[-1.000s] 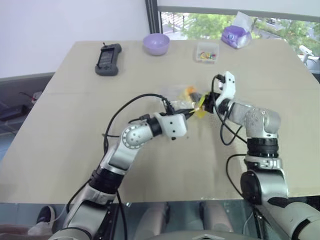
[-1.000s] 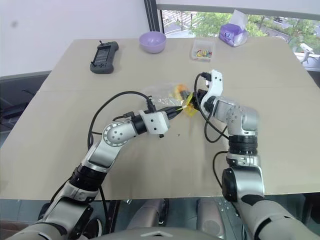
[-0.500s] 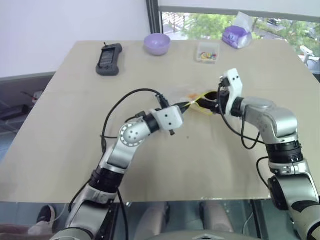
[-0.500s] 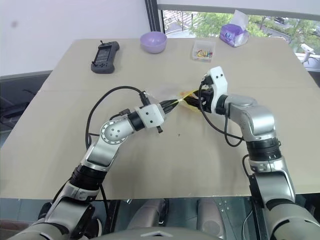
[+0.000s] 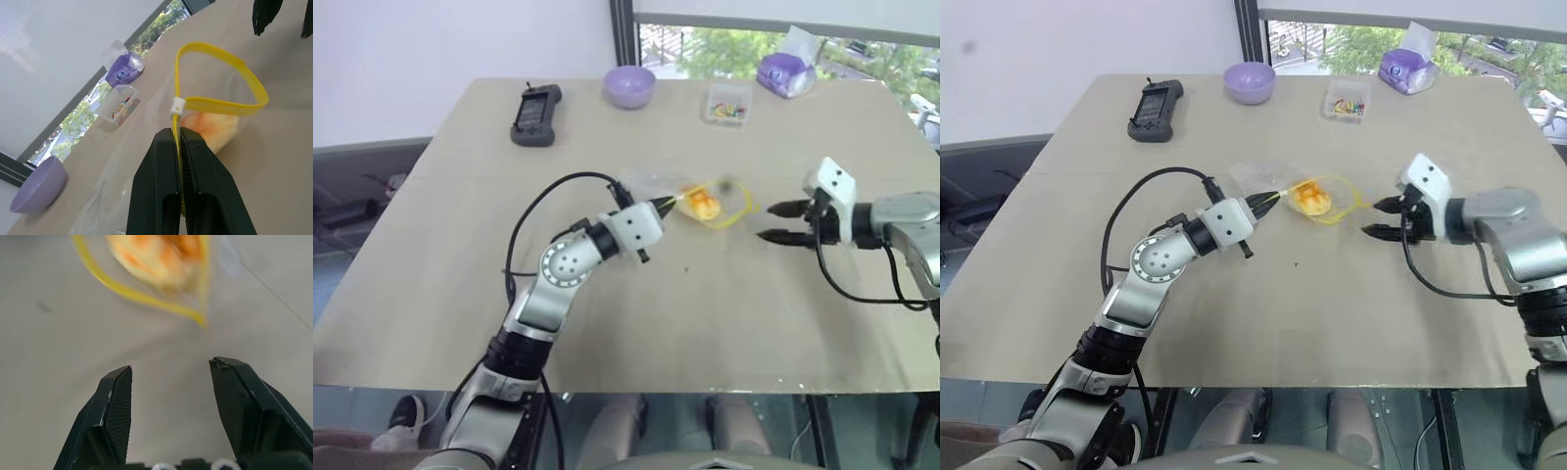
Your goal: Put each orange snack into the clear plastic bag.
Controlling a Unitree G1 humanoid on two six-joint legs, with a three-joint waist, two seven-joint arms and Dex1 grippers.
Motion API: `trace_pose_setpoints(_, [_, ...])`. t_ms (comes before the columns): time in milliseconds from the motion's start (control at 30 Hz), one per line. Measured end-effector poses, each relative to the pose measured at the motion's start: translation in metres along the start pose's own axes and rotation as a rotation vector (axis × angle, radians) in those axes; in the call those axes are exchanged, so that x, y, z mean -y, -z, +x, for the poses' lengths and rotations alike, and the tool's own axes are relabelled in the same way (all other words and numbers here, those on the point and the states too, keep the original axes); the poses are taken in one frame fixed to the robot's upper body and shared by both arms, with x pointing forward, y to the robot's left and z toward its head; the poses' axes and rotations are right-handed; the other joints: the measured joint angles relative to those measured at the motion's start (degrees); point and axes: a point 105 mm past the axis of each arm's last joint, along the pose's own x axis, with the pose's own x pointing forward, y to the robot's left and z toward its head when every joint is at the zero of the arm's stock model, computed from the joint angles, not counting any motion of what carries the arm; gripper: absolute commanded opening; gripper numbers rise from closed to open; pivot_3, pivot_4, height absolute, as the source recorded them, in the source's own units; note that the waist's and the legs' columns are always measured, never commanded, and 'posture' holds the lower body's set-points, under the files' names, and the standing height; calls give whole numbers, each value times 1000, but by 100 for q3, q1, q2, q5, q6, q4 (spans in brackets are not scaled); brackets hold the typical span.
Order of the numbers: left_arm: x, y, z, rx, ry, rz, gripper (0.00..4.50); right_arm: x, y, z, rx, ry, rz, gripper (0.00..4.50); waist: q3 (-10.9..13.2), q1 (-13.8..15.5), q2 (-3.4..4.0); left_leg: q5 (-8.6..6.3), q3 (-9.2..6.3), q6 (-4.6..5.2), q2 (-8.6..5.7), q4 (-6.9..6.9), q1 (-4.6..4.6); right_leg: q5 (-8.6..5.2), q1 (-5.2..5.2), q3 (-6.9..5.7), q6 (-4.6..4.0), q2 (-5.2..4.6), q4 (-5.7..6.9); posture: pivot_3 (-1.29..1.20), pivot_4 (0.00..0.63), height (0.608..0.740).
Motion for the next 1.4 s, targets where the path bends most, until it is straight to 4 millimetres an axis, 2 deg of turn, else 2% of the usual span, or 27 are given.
trace_pose_setpoints(100, [0, -1, 1, 4, 0, 1, 0, 0, 9, 22, -28, 46, -59, 2726, 0, -5, -1, 0, 0, -1, 1, 0, -1, 0, -2, 2, 0, 0, 1, 0, 150, 740])
trace_pose_setpoints(233, [-1, -2, 2, 8, 3, 5, 0, 5, 3, 43, -28, 124, -117, 2726, 1, 14, -1, 1, -4, -1, 0, 3, -3, 0, -1, 1, 0, -5, -1, 0, 150, 740])
trace_pose_setpoints(400, [-2, -2, 1, 6, 4, 9, 0, 14, -16, 50, 14, 179, -161, 2726, 1, 20, -1, 1, -7, -1, -2, 2, -4, 0, 0, -2, 0, -5, -3, 0, 150, 740])
trace_pose_setpoints(667, [-2, -2, 1, 5, 6, 10, 0, 15, -27, 46, 34, 180, -197, 2726, 1, 10, -1, 1, -7, -1, -2, 1, -4, 0, -1, -2, 0, -4, -3, 0, 150, 740])
trace_pose_setpoints(700, [-2, -2, 1, 5, 6, 10, 0, 14, -30, 45, 39, 170, -207, 2220, 1, 3, 0, 1, -6, -1, -2, 2, -4, 0, -1, -2, 0, -3, -2, 0, 150, 740])
trace_pose_setpoints(767, [-2, -2, 1, 5, 6, 10, 0, 11, -34, 45, 47, 161, -220, 1519, 1, 4, 0, 1, -7, -1, -2, 1, -4, 0, -1, -2, 0, -3, -2, 0, 150, 740])
trace_pose_setpoints(867, [-2, -2, 1, 6, 5, 9, 0, 10, -35, 45, 48, 153, -222, 83, 1, 12, 0, 1, -7, -1, -2, 2, -4, 0, 0, -2, 0, -3, -2, 0, 150, 740])
trace_pose_setpoints(1233, [-3, -2, 1, 3, 1, 12, 0, 14, -33, 44, 38, 181, -223, 83, 1, 11, 0, 1, -7, -1, -2, 1, -4, 0, 0, -2, 0, -3, -2, 0, 150, 740])
trace_pose_setpoints(1333, [-10, 0, 1, 0, -35, 16, 0, 26, -36, 38, 52, 240, -213, 83, 1, 11, 0, 1, -6, -1, -3, 2, -4, 0, -1, -1, 0, -3, -1, 0, 150, 740])
trace_pose_setpoints(1367, [-17, 1, 3, -4, -64, 14, 0, 35, -43, 33, 67, 278, -221, 83, 2, 9, 0, 1, -5, -1, -3, 2, -4, 0, -2, -1, 0, -3, 0, 0, 150, 740])
trace_pose_setpoints(1400, [-27, -2, 7, 8, -109, 15, 0, 48, -60, 23, 111, 336, -250, 83, 3, 7, 0, 1, -5, -1, -3, 2, -4, 0, -3, -1, 0, -3, 0, 0, 150, 740])
